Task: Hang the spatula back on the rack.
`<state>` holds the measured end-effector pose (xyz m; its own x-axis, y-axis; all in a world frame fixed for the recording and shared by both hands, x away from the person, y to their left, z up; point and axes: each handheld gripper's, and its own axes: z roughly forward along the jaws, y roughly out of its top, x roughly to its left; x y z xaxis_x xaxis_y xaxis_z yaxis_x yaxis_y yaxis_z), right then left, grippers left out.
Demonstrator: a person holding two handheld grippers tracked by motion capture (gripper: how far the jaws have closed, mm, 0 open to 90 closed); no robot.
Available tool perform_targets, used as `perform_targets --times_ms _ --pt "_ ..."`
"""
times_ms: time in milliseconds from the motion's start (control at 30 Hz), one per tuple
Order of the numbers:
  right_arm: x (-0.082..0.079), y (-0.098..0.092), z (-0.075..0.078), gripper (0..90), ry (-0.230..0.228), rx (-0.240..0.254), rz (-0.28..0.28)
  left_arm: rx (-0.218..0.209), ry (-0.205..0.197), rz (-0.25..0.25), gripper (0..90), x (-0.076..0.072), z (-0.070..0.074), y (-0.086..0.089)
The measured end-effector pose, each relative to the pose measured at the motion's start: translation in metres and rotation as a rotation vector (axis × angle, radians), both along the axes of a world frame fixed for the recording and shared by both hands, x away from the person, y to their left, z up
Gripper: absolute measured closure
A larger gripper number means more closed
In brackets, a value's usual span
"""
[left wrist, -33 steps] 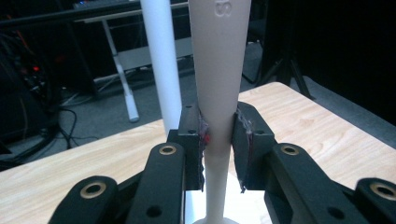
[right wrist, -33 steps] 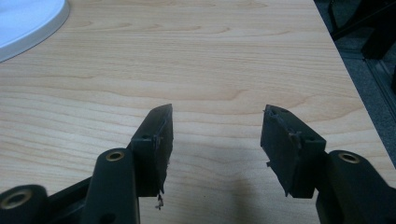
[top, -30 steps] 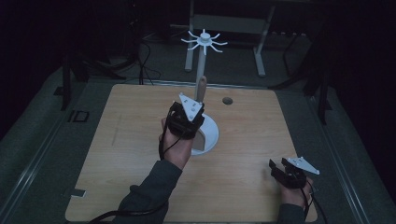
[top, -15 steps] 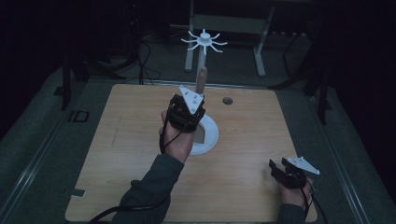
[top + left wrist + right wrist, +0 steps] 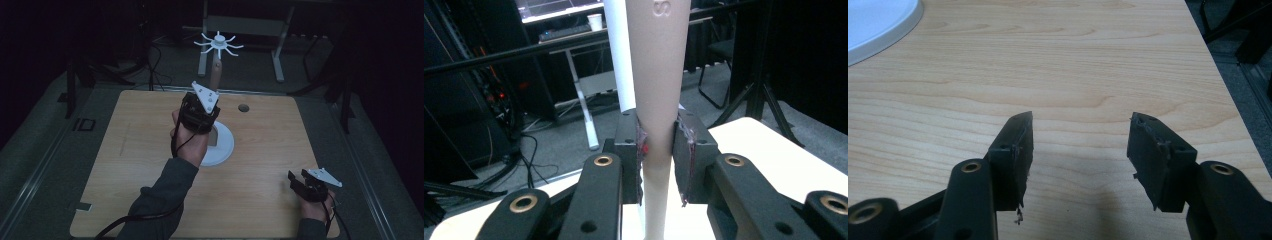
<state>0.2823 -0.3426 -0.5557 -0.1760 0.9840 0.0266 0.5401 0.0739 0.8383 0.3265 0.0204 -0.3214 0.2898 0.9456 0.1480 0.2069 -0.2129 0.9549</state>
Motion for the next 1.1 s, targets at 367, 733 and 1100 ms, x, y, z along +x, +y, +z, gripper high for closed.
perform_targets --times_ms 367,733,1100 --pt "0.000 0.000 0.000 43.6 0.001 0.001 0.000 0.021 -0.008 0.037 74.6 0.004 0.005 -0.003" --pt "0.001 0.000 -0.001 43.6 0.002 0.001 0.002 0.042 -0.006 0.060 74.5 0.010 0.004 -0.008" --pt "0.000 0.000 -0.001 43.5 0.003 0.004 0.002 0.038 0.004 0.068 74.3 0.017 0.005 -0.008"
